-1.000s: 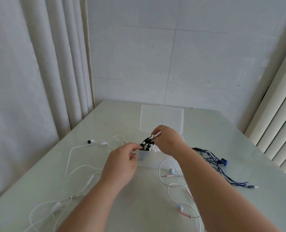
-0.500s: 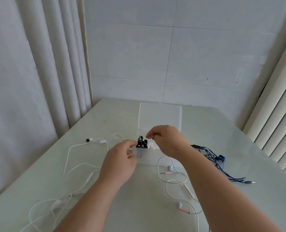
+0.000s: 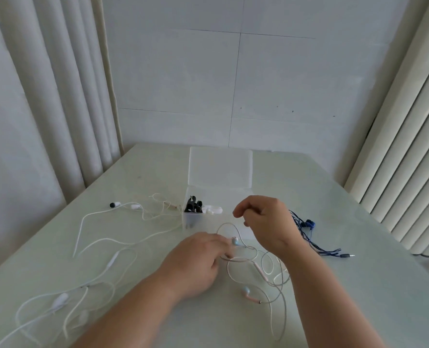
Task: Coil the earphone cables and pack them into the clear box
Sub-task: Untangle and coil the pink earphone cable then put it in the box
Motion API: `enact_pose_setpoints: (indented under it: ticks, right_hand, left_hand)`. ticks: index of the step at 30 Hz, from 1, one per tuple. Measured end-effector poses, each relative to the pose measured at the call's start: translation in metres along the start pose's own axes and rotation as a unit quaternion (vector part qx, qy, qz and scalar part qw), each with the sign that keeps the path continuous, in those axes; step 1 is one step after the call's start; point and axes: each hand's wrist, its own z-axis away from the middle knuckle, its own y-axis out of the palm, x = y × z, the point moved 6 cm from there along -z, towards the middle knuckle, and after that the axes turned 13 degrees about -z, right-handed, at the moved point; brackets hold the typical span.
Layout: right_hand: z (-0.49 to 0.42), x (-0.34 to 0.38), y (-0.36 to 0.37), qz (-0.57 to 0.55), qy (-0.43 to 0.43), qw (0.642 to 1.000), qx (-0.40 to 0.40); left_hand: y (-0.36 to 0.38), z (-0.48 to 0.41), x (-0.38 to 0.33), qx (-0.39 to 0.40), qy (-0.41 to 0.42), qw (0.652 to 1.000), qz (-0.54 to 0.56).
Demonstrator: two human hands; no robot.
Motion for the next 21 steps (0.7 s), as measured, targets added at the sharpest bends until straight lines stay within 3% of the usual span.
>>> enact_pose_setpoints:
  ticks: [7,21]
  right_hand:
    - [0.002,0.0,0.002,0.002,0.001,1.0,0.023]
    - [0.008,0.0,0.022,-0.011,0.055,0.994,0.095]
  left_hand:
    - [-0.005,0.0,0.007,-0.005,-0.022,1.0,-0.002]
    - [-0.048,0.011,0.038,-0.259,-0.192,0.945,0.057]
